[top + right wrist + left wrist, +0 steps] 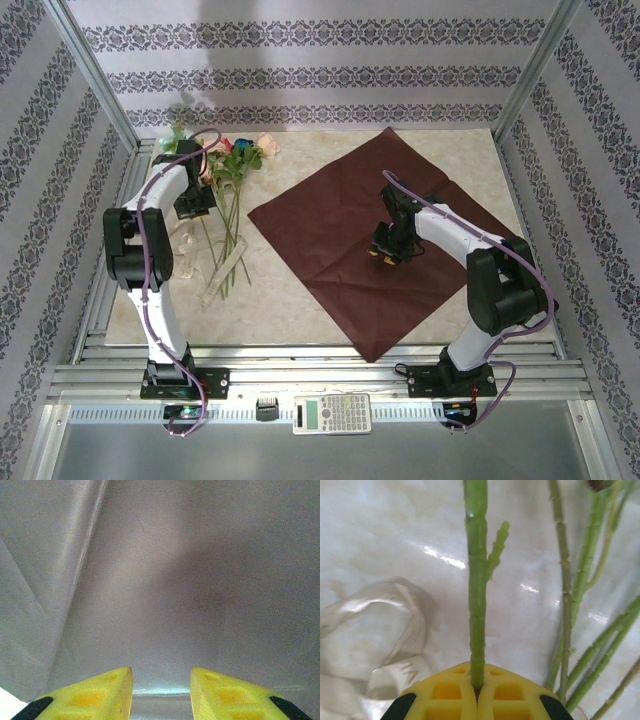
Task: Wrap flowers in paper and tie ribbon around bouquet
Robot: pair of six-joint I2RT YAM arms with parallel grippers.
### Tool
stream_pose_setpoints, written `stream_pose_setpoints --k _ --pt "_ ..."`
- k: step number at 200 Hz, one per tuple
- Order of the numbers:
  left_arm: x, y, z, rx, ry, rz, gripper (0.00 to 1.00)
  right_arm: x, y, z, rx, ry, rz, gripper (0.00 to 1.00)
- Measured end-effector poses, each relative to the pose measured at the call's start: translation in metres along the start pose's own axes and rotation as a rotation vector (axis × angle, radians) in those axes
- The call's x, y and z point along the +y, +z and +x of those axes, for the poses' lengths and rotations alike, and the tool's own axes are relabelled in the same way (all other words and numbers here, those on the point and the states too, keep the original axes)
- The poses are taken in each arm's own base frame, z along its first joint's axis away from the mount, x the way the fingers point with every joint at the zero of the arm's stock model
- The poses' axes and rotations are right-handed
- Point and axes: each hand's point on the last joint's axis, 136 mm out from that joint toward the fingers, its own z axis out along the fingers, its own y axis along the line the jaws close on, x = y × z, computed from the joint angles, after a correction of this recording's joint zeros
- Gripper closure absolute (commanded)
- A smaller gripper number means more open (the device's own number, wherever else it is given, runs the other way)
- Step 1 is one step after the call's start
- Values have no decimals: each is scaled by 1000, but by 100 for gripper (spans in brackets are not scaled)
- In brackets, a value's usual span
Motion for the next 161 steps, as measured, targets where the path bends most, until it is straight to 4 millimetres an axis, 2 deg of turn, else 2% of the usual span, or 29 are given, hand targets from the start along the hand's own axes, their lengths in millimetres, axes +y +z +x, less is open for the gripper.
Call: stream_pose_setpoints --k 23,82,102,117,128,146,153,157,159,161 --pt "3 -31 -3 -75 35 -65 100 1 0 1 1 -4 -1 64" --pt "15 -92 -11 -256 141 -264 100 2 0 2 4 -10 -3 64" --pt "3 -119 -17 -334 178 -265 100 2 0 0 5 -7 -11 64" --pt "-23 -139 -18 -381 209 -172 100 0 -1 -3 5 6 -21 63" --pt "-54 -149 -12 -386 238 -30 100 -5 -3 -8 0 26 -27 64" --pt "-116 -161 3 -368 289 219 100 -19 -8 -21 -18 75 -36 64" --pt "-153 -165 15 -344 315 353 100 -25 -11 -27 -23 98 -43 64" --pt "-161 -166 17 -339 317 377 100 -27 -13 -29 -27 109 -45 64" --pt "-182 -168 23 -329 329 450 100 -29 -13 -31 -28 117 -46 64" --pt "-186 -167 26 -323 334 461 100 -31 -14 -32 -29 125 -49 64"
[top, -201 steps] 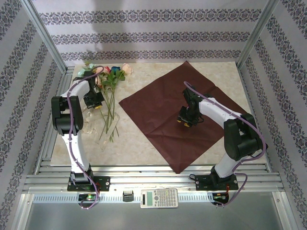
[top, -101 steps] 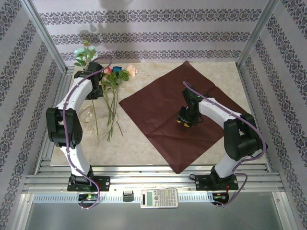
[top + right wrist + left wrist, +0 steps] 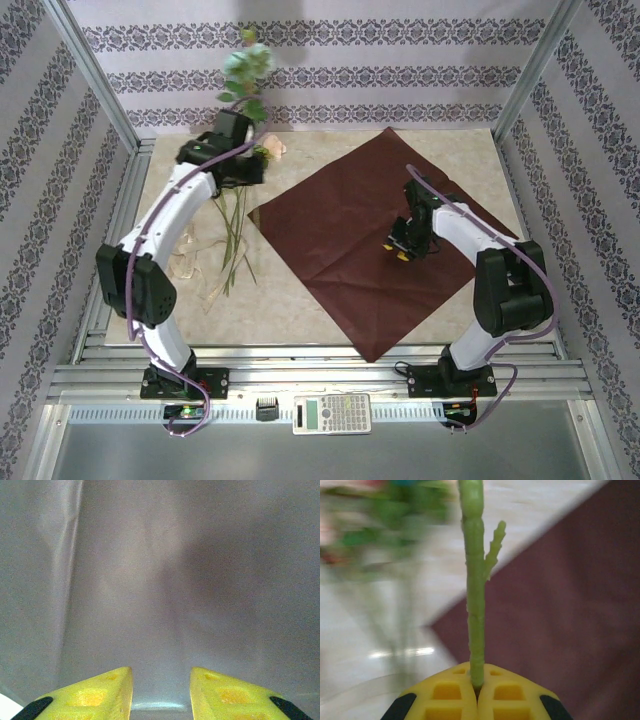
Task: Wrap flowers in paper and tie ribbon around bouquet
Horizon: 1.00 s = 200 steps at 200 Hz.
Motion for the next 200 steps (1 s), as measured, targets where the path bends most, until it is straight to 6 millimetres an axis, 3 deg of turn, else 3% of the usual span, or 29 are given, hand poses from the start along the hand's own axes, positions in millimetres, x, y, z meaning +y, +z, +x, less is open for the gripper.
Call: stream_pose_setpoints --k 21,30,48,72,112,122,134,142,169,200 --pt "-92 40 11 34 -16 296 100 -14 -5 -14 -11 59 -10 64" --pt "-132 67 24 81 -27 408 100 -20 -6 -17 -9 86 -14 64" --pt "-182 109 43 147 -47 545 100 -28 -6 -19 0 113 -15 64" --pt "-220 156 59 211 -70 636 100 -32 -6 -14 10 117 -20 64" --pt "-243 195 48 208 -107 695 100 -37 -6 -6 28 110 -23 64" --pt "-247 201 42 195 -109 707 78 -38 -5 -5 33 110 -23 64" --pt "-251 206 36 182 -107 718 40 -38 -5 -4 35 109 -25 63" --pt "-252 208 35 183 -107 718 31 -38 -5 -4 35 107 -25 63" --pt "-246 209 41 222 -109 667 31 -40 -6 -5 34 106 -23 63" --pt "-211 192 65 279 -160 548 46 -48 -9 -16 17 123 -13 63"
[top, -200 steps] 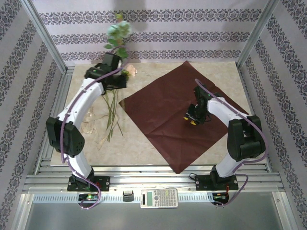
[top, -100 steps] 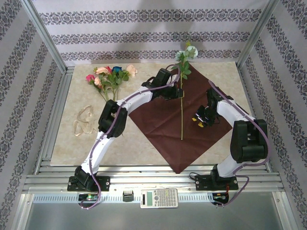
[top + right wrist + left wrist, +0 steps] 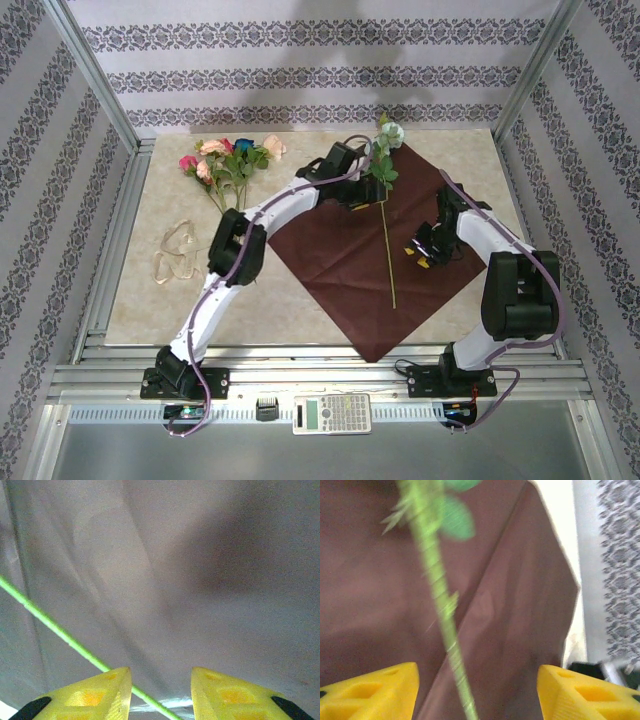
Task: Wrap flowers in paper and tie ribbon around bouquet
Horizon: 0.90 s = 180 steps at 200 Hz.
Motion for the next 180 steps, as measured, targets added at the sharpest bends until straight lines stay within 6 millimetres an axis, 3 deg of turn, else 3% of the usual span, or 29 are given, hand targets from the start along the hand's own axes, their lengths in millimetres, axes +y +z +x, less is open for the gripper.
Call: stream_pose_setpoints --k 34,58,76,99,153,180 --pt "33 -34 18 -18 -142 -47 62 1 7 -18 -5 -8 32 63" --pt "73 -34 31 -23 -247 -85 69 0 21 -23 24 -15 62 64" --pt "108 -31 52 0 -337 -147 74 -1 32 -20 51 -25 88 64" --pt "116 -40 56 -29 -381 -148 75 1 43 -9 85 -52 114 64" --pt "136 -74 93 -40 -452 -179 76 17 52 29 119 -146 128 64" --pt "146 -87 97 -55 -476 -189 76 19 53 43 132 -173 130 63"
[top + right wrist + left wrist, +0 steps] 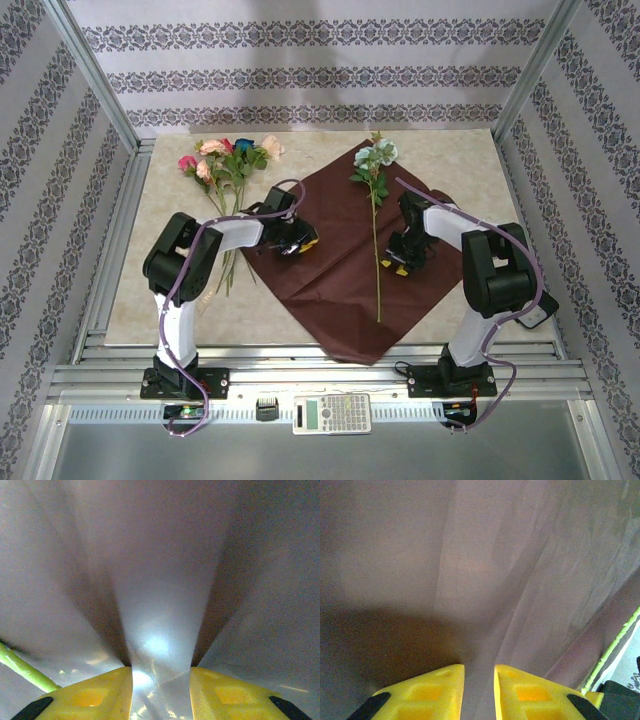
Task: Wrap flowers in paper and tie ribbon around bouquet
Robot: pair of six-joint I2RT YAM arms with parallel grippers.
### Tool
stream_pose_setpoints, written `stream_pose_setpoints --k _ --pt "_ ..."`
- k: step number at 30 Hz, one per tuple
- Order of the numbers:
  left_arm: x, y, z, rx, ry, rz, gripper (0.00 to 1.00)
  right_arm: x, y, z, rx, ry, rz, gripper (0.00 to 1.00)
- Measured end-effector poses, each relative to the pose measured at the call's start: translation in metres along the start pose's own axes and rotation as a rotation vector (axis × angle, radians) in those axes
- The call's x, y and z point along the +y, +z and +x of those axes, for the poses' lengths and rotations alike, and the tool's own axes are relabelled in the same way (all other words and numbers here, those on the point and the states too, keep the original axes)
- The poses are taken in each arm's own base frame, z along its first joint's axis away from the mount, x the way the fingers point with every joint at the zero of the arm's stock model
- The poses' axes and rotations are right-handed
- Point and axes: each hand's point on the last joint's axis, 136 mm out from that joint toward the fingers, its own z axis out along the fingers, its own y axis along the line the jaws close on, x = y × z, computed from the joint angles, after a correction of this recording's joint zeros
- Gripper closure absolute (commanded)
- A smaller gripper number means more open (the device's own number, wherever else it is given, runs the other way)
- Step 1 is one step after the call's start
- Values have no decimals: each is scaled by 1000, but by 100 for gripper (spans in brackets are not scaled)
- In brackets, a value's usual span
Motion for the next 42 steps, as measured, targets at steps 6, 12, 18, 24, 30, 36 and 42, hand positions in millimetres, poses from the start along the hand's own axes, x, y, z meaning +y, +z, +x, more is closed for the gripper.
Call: stream_pose_setpoints --k 6,12,18,24,30,36,42 --pt "6 -6 -17 -34 -25 -5 76 7 -1 -9 -5 -5 -5 64" --pt "10 -11 -26 -48 -46 -1 72 24 2 -27 -1 -13 -15 64" --pt "-5 -24 -27 -53 -56 11 52 24 -3 -32 -30 -33 -5 64" --pt "-42 -97 -59 -158 -6 42 55 33 -41 -34 -134 -89 -40 63" --pt "5 -178 -133 -328 -38 -78 58 66 -52 -18 -173 -227 -71 62" --pt "66 -187 -153 -308 -94 -195 54 65 -30 -19 -126 -225 -41 62" --pt "59 -158 -164 -242 -13 -205 57 36 -5 -46 -72 -108 17 64"
